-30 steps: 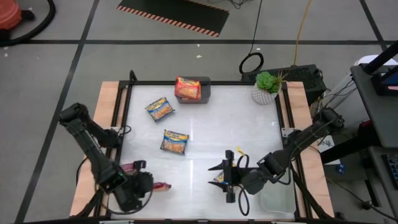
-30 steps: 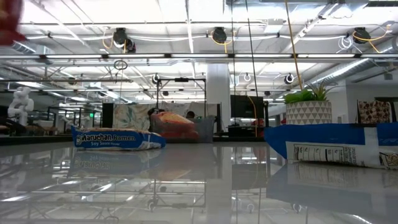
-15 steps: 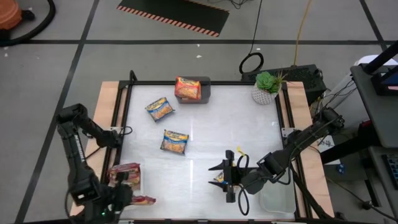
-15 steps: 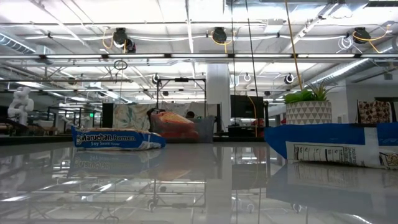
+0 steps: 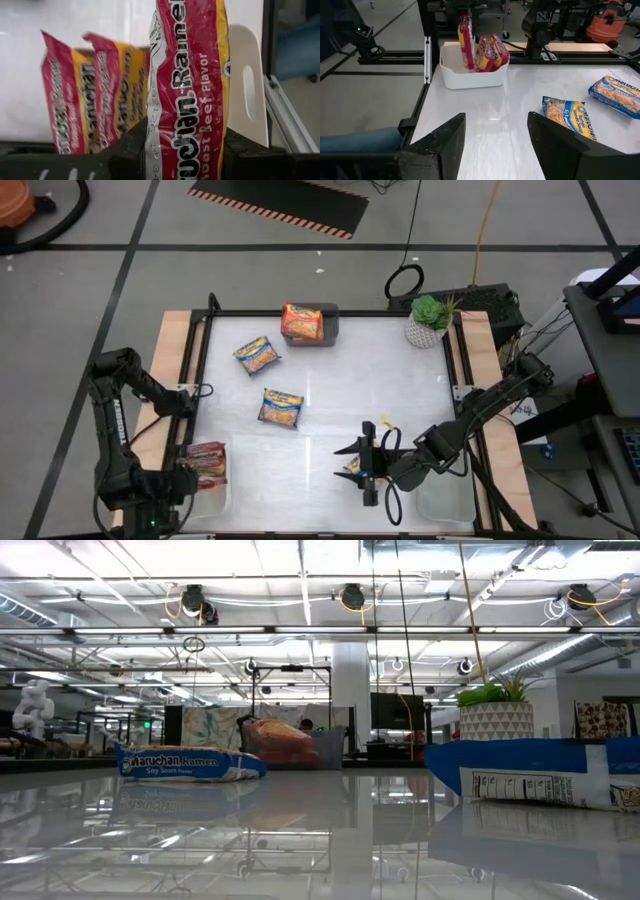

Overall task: Sort Maruchan noodles
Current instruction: Put the red noodle pack into the white bin

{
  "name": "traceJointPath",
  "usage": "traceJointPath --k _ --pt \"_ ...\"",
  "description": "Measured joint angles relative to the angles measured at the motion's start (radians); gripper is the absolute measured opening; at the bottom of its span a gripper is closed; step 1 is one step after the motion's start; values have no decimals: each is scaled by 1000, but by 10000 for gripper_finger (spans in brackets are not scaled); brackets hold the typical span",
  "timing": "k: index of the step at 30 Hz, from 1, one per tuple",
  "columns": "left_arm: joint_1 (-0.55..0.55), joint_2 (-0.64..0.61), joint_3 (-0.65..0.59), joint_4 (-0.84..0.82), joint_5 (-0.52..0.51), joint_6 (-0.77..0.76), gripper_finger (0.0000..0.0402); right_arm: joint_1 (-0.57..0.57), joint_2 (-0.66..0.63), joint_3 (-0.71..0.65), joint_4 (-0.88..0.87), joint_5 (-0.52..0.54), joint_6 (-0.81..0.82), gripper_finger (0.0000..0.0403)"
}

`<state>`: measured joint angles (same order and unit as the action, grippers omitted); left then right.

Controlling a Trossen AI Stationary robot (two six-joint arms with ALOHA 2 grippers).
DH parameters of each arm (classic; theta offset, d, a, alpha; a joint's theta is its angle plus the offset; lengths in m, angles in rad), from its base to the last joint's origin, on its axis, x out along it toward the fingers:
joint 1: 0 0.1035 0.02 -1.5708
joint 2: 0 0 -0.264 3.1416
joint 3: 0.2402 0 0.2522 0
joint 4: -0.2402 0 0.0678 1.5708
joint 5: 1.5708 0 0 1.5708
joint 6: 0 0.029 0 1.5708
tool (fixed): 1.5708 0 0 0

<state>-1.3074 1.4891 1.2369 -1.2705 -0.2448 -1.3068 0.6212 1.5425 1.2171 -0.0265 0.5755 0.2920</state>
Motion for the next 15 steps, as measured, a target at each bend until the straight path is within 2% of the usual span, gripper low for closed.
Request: traceJointPath --k 4,15 --pt "-17 0 0 0 42 -33 131 0 0 0 0 0 0 208" --pt "-15 0 0 -3 12 -147 139 0 0 0 0 0 0 208"
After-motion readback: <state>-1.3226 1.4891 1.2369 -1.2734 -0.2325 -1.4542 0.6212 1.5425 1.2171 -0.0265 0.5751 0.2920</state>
